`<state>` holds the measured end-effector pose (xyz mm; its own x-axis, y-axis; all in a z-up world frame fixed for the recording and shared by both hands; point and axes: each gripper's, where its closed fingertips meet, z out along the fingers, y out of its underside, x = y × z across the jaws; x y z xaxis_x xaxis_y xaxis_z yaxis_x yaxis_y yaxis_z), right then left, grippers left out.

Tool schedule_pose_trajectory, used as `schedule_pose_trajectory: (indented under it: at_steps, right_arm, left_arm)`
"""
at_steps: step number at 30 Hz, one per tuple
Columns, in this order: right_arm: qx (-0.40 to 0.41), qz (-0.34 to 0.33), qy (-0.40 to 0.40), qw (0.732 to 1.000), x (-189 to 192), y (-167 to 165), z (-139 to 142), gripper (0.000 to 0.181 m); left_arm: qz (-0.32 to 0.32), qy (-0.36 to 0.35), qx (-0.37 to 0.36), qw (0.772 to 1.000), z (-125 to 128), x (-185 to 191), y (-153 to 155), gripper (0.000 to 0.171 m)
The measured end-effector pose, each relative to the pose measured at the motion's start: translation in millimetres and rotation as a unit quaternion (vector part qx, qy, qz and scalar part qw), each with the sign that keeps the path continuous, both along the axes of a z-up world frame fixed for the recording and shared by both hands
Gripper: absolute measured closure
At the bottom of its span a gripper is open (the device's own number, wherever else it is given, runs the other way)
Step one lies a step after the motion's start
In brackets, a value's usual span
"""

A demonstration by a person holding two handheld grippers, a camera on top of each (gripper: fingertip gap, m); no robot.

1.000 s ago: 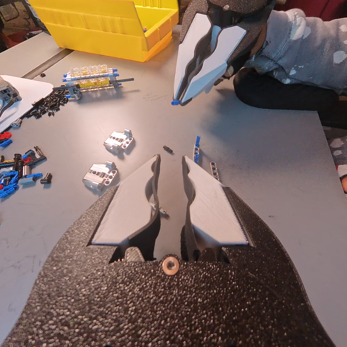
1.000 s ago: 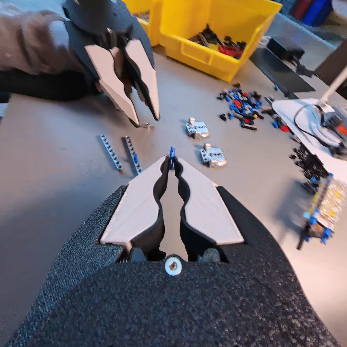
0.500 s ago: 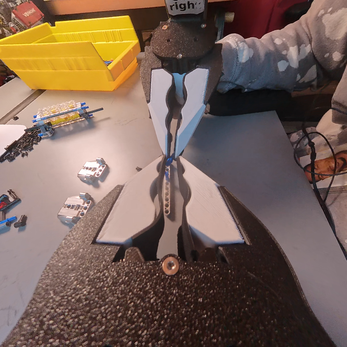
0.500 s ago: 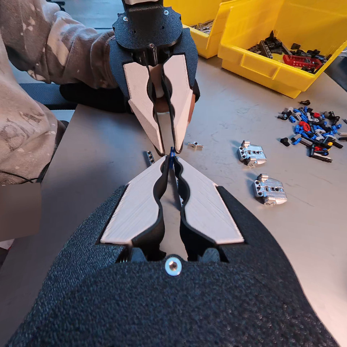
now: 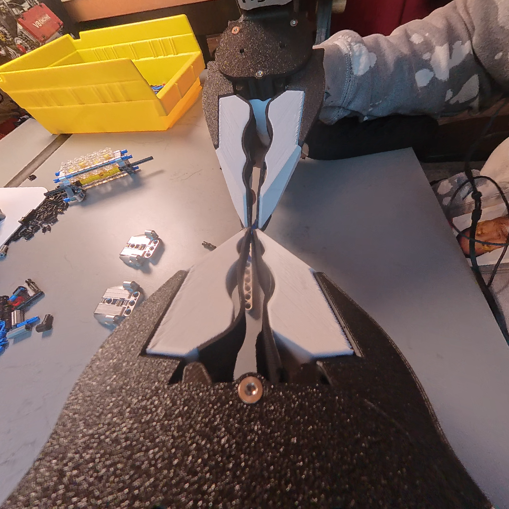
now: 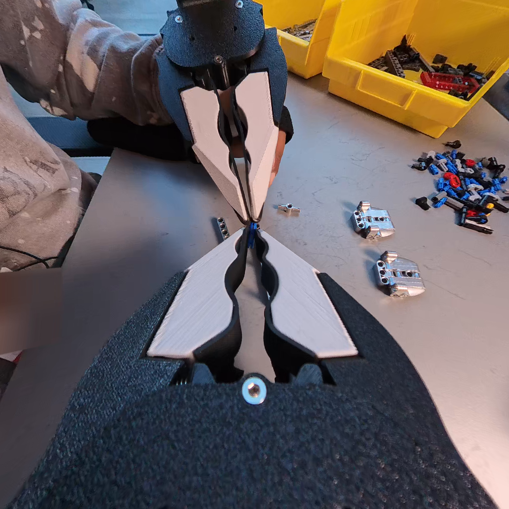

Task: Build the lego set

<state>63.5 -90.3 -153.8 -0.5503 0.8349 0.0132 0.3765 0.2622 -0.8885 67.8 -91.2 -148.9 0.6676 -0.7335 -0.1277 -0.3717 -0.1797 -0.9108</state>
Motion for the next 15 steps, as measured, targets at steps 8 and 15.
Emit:
schedule_pose_trajectory:
  at_steps: [8,15]
  right_arm:
    - [-0.015,0.005,0.009,1.0,1.8,-3.6,6.3,0.178]
    - [-0.026,0.006,0.009,1.0,2.1,-5.2,8.2,0.181]
  left_arm:
    - [-0.008,0.011,-0.011,1.0,-5.4,2.3,-2.5,0.164]
    - [-0.018,0.022,-0.017,0.999,-9.0,5.8,-5.2,0.169]
